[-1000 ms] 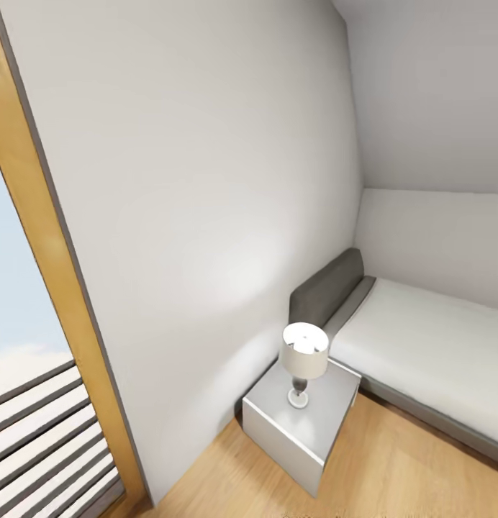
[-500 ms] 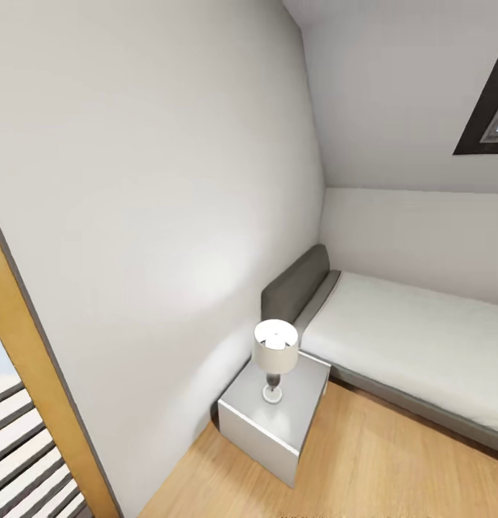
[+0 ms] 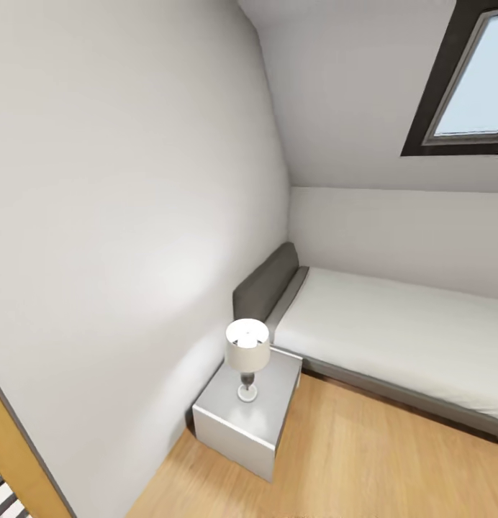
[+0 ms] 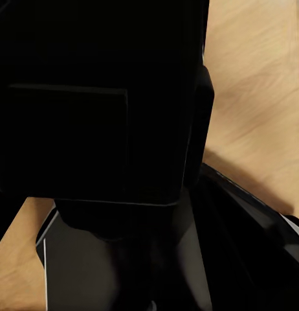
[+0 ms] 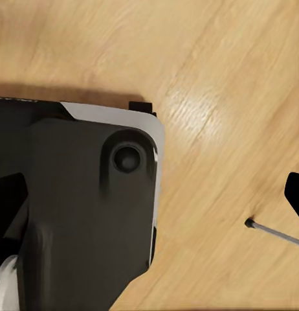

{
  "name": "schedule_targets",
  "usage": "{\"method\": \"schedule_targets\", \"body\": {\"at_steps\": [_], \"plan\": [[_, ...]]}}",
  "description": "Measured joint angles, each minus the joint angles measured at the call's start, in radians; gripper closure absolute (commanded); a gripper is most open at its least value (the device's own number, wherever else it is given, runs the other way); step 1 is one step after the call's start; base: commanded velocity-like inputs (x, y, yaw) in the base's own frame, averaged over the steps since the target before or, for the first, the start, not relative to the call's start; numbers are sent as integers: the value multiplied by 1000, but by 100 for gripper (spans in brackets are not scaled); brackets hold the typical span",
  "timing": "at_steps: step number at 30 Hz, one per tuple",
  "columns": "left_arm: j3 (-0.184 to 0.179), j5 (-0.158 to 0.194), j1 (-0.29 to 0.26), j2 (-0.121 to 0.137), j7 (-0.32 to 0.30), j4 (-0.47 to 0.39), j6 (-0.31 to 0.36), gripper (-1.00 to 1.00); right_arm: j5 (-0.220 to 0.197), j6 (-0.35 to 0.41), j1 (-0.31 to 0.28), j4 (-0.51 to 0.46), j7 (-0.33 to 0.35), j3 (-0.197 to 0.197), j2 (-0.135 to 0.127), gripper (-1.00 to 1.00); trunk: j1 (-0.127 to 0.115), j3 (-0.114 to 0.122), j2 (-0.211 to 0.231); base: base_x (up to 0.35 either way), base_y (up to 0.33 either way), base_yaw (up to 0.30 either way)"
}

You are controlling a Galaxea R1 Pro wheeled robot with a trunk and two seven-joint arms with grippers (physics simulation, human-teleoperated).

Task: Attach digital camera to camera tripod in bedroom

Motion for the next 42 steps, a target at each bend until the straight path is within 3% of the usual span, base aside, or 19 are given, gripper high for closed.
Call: {"method": "schedule_targets", "body": {"at_steps": [11,25,42], "plan": [[-3,-12,0,1,-5,-2,10,100,-4,0,0,0,-2,-9,1,-100,0,0,0,0,0,-294],[-6,-25,0,2,-87,-3,50,100,-9,-1,0,0,-2,-14,-1,-100,0,0,0,0,0,-294],[-3,-13,0,1,-88,-1,-58,100,-10,-10,0,0,-3,-16,-2,-100,0,0,0,0,0,-294]]}}
